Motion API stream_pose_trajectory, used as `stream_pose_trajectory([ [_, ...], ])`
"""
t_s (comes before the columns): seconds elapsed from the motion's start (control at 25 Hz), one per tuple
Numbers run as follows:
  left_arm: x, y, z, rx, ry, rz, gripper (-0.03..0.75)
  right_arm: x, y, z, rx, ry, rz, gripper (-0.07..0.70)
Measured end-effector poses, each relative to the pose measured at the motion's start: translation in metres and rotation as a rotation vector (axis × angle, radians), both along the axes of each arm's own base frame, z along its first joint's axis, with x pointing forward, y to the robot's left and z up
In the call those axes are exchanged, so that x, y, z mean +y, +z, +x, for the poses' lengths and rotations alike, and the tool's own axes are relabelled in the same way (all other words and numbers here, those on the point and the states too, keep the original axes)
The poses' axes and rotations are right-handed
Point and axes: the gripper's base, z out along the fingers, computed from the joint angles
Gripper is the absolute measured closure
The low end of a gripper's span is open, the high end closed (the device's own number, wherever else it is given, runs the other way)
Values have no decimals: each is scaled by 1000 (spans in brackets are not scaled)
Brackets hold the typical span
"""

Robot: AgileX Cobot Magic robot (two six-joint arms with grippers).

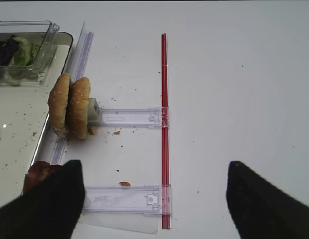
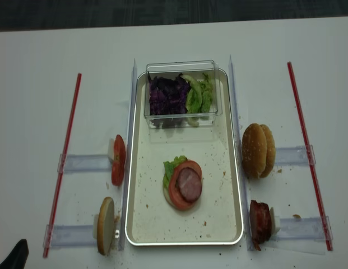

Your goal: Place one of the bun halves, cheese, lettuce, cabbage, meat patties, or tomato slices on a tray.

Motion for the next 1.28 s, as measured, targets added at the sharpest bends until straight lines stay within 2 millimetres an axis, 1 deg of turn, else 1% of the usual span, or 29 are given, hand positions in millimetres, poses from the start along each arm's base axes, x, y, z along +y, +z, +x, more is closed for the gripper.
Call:
stream_pose_trajectory([
  [1.28,0,0,0,0,0,0,103,0,0,0,0,-3,5,29],
])
